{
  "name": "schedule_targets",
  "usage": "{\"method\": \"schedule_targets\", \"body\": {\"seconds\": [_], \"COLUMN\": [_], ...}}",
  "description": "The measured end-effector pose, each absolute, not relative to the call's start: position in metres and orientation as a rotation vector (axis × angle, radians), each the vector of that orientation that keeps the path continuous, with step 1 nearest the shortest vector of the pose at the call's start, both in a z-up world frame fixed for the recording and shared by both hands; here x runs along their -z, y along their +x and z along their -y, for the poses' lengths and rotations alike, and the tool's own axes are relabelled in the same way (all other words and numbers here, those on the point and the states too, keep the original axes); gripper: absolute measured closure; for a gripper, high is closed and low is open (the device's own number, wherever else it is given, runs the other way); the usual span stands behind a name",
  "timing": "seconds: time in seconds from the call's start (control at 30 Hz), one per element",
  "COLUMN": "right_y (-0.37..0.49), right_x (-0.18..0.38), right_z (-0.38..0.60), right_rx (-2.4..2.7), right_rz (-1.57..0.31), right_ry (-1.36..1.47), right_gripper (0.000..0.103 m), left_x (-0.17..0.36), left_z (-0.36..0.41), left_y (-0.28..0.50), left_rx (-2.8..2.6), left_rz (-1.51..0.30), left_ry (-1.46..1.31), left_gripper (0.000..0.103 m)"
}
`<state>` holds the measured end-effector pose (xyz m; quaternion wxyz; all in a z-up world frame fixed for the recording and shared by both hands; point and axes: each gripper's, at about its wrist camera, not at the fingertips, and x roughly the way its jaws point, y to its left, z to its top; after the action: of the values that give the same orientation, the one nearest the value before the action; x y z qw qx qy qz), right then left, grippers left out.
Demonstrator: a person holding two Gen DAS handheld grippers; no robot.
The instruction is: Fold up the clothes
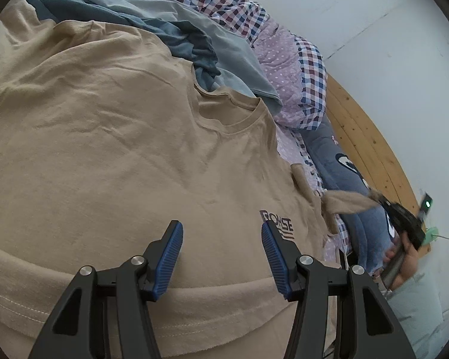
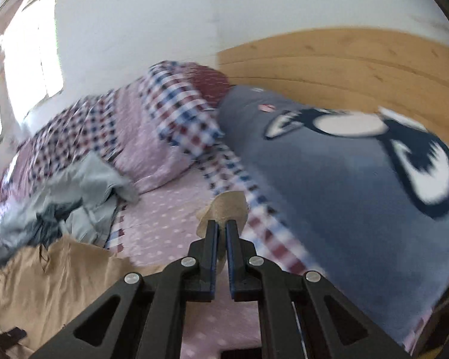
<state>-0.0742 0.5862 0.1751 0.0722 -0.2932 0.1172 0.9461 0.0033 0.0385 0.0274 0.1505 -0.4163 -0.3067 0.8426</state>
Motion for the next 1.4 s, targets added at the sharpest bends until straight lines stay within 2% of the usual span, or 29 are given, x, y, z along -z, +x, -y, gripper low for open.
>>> {"method": "schedule_targets", "body": {"seconds": [0.2, 0.47, 0.53, 0.6, 0.63, 0.73, 0.83, 0.93, 1.07, 1.2, 1.27, 1.33, 1.4], "right_y": [-0.061, -0.068, -0.068, -0.068, -0.068, -0.065, -0.070, -0.074, -0.081, -0.091, -0.093, -0.094, -0.096], "right_x": [-0.199, -0.295, -0.312, -0.326, -0.332, -0.336, -0.319, -0.278, -0.211, -0.169, -0.161, -0.156, -0.152], "right_z": [-0.591, -0.446, -0.395, -0.344, -0.318, -0.249, -0.187, -0.130, -0.074, -0.046, -0.040, -0.033, -0.030], "right_rx": [-2.898, -3.298, -3.384, -3.452, -3.480, -3.549, -3.575, -3.532, -3.405, -3.340, -3.356, -3.361, -3.324], "right_rz": [-0.358, -0.042, 0.090, 0.236, 0.308, 0.472, 0.583, 0.705, 0.842, 0.858, 0.796, 0.799, 0.799], "right_ry": [-0.866, -0.785, -0.770, -0.753, -0.747, -0.765, -0.897, -1.164, -1.497, -1.656, -1.704, -1.760, -1.855], "right_gripper": [0.098, 0.098, 0.099, 0.099, 0.099, 0.099, 0.099, 0.099, 0.098, 0.098, 0.098, 0.095, 0.086], "left_x": [-0.029, -0.038, -0.043, -0.049, -0.052, -0.061, -0.067, -0.064, -0.043, -0.031, -0.027, -0.030, -0.032], "left_z": [-0.042, -0.029, -0.026, -0.017, -0.012, 0.006, 0.025, 0.039, 0.051, 0.059, 0.062, 0.058, 0.054], "left_y": [0.004, -0.002, -0.003, -0.002, -0.001, 0.002, 0.005, 0.002, -0.005, -0.007, -0.007, -0.008, -0.011], "left_rx": [-2.412, -2.124, -2.046, -1.993, -1.979, -1.971, -2.026, -2.074, -2.093, -2.095, -2.096, -2.105, -2.115], "left_rz": [0.890, 1.132, 1.182, 1.239, 1.266, 1.319, 1.314, 1.310, 1.342, 1.376, 1.387, 1.369, 1.346], "left_ry": [-1.161, -1.017, -0.970, -0.906, -0.873, -0.788, -0.765, -0.816, -1.015, -1.077, -1.091, -1.079, -1.079], "left_gripper": [0.045, 0.045, 0.045, 0.038, 0.029, 0.027, 0.026, 0.021, 0.021, 0.021, 0.021, 0.021, 0.020]}}
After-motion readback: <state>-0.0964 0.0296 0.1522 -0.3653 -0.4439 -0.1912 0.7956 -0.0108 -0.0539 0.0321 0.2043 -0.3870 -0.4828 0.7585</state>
